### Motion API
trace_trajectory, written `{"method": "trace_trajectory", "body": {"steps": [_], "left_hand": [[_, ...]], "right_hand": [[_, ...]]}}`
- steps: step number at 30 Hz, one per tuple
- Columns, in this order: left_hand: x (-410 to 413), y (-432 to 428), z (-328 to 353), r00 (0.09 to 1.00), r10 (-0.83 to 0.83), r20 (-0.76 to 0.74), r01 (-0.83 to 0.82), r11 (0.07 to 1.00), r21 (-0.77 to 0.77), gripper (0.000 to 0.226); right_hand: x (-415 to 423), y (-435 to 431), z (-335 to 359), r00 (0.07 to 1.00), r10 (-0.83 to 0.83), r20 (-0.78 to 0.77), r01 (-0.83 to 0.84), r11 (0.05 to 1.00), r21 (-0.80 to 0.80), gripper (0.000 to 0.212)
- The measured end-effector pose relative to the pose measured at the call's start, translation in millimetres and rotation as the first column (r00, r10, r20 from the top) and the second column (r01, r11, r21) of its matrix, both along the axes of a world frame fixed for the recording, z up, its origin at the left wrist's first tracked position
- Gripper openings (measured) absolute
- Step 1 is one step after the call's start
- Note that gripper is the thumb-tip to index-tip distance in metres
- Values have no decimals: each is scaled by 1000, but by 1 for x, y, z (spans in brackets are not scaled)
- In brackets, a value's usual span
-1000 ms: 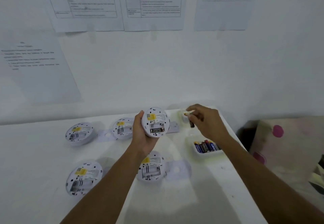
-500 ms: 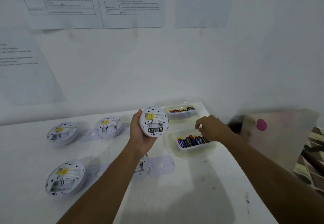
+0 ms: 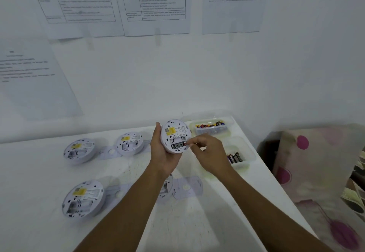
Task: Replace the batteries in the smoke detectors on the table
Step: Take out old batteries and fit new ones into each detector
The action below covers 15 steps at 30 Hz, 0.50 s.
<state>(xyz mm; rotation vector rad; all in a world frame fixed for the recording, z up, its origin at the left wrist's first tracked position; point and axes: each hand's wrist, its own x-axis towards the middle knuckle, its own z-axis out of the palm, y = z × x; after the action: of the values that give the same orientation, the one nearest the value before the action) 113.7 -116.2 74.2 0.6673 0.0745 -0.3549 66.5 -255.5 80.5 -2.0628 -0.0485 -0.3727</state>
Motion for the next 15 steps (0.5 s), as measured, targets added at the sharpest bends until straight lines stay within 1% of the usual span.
{"method": "trace_trajectory", "body": {"steps": [5, 9, 13, 15], "left_hand": [[-2, 3, -2, 999, 43, 20, -44, 999, 30, 64], [-5, 5, -4, 997, 77, 25, -78, 996, 30, 57], [-5, 8, 0, 996, 79, 45, -81, 996, 37, 53], [-4, 10, -1, 996, 78, 48, -80, 996, 41, 53]], "right_hand": [[-5, 21, -4, 988, -74, -133, 103, 968, 229, 22], [-3, 28, 6, 956, 6, -293, 129, 889, 439, 22], [-1, 30, 13, 947, 32, -319, 136, 861, 490, 20], [-1, 31, 13, 947, 4, -322, 151, 876, 457, 18]]}}
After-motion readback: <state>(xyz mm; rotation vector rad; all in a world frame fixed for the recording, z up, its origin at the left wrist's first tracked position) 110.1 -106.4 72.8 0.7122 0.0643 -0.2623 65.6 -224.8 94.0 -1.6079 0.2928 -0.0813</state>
